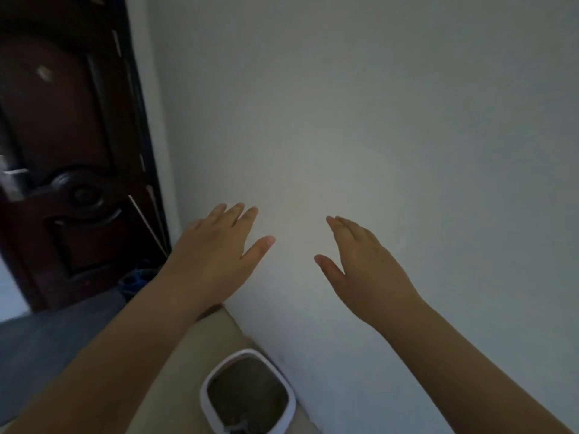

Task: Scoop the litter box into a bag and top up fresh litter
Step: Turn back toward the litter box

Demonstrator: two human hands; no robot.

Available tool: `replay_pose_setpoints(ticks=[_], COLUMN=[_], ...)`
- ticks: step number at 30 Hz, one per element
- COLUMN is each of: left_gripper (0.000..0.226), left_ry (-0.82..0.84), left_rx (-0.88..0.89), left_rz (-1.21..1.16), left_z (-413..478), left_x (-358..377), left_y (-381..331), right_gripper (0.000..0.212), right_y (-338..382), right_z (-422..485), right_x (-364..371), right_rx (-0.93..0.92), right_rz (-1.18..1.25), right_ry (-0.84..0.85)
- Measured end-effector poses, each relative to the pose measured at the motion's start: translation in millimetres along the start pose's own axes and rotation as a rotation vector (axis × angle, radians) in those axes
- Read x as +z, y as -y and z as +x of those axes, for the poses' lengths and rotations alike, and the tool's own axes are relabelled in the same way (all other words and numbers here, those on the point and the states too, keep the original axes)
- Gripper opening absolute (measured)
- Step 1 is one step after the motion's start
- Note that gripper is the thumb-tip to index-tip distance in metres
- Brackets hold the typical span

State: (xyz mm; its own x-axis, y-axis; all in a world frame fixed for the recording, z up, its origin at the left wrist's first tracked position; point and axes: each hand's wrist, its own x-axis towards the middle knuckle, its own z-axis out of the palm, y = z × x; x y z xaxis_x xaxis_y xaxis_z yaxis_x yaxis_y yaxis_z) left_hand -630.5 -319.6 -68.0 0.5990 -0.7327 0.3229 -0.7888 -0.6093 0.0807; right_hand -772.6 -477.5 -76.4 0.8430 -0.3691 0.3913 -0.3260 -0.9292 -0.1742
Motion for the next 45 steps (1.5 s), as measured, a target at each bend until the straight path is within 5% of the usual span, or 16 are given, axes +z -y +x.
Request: replay_pose_setpoints(ticks=[11,22,33,45], left_gripper=[0.07,0.089,0.083,0.084], left_ry=[-0.012,-0.031,0.045,0.041], left_rx=[-0.191,-0.362,-0.536,-0.471], left_rz=[0.088,0.211,0.301,0.278], left_z=[-15.9,60.4,97.9,164.3], left_x=[2.8,63.8,90.3,118.6], left_y=[197.1,300.7,403.9,603.1], right_gripper=[0.064,0.065,0.066,0.065], right_y=[171.4,197.7,267.0,376.8], right_z=[124.4,263.4,396.9,519.2], right_x=[109.9,219.5,309.6,416.0], right_rx=[-0.219,-0.363,-0.473,-0.458], right_rz=[0.116,0.153,0.323,0.28], right_ry=[0.122,0.249,0.336,0.312])
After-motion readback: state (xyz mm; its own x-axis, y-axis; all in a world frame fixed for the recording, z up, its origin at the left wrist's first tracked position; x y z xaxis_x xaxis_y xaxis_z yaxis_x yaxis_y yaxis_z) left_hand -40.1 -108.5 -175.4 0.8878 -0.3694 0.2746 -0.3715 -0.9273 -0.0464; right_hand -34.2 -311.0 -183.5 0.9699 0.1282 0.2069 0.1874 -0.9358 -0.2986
